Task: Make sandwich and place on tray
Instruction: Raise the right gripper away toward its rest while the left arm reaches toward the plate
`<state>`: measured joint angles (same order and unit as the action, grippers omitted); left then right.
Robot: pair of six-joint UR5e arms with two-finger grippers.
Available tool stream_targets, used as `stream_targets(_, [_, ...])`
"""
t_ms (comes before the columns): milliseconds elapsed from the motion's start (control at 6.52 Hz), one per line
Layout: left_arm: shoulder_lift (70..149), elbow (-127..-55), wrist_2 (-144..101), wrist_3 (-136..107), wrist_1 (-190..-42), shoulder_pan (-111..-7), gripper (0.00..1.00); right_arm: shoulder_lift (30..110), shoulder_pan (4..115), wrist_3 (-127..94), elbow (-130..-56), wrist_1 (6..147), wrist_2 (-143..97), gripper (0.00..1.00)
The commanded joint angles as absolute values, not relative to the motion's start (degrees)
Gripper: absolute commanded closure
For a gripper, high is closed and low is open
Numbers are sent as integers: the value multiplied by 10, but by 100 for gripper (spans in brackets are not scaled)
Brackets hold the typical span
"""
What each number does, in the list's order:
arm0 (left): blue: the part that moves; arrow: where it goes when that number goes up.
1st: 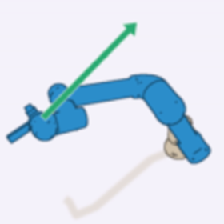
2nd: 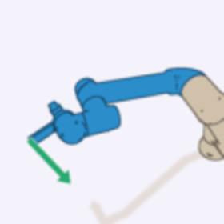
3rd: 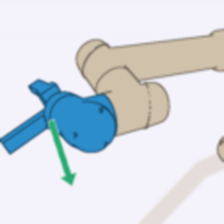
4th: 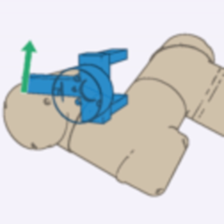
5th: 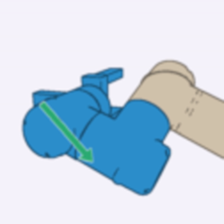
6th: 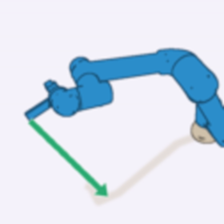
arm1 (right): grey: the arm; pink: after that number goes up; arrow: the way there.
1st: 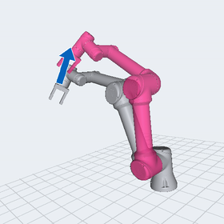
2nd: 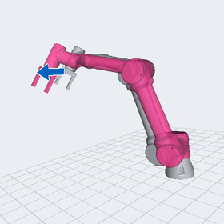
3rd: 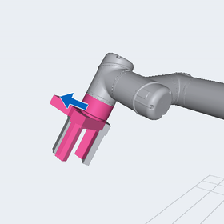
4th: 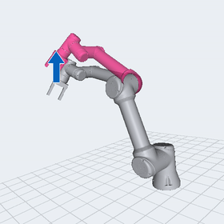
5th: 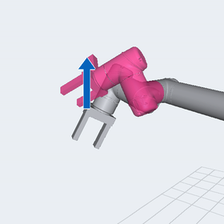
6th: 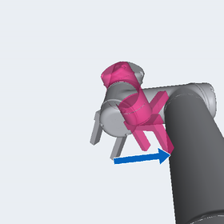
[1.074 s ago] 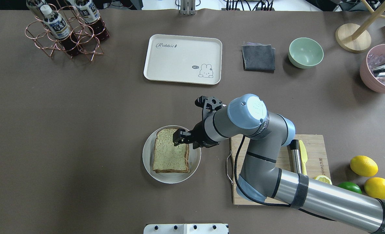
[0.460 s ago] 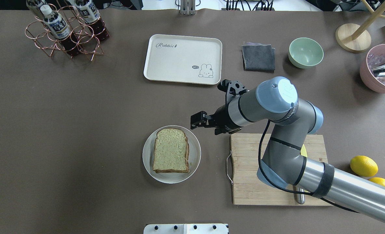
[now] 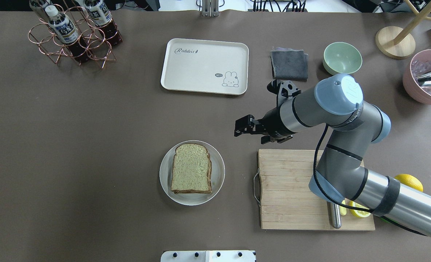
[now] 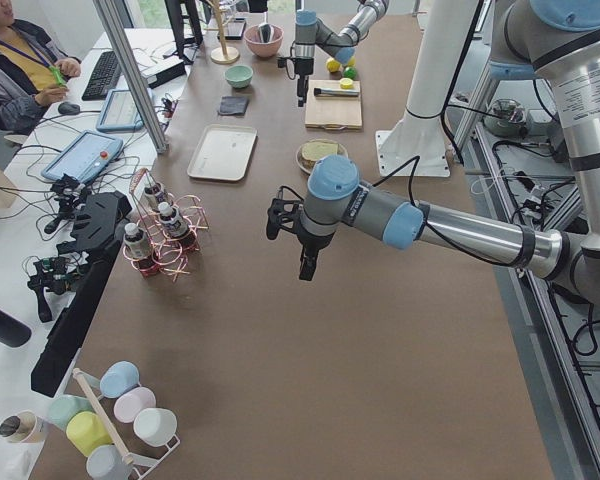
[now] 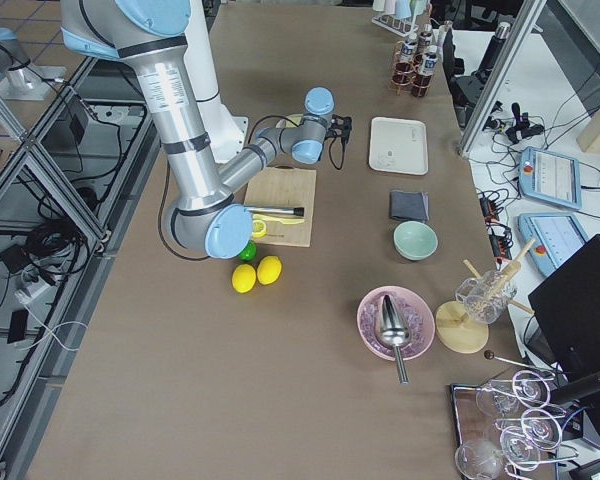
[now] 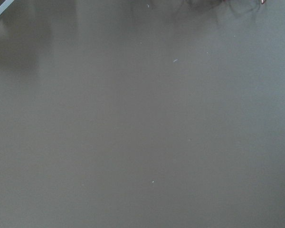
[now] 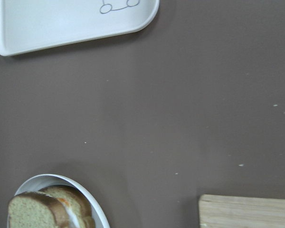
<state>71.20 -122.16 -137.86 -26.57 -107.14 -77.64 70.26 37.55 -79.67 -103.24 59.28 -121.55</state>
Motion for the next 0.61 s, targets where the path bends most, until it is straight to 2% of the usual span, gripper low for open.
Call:
stream_targets(0, [765,-1216,-1375,-450,-1152,-675,2,747,422,-711,-1076,674,-1242,0])
stream_targets(460, [879,-1211,-1228,-634,-1148,-474,2,868,502,-549,-1086,684,-1268,0])
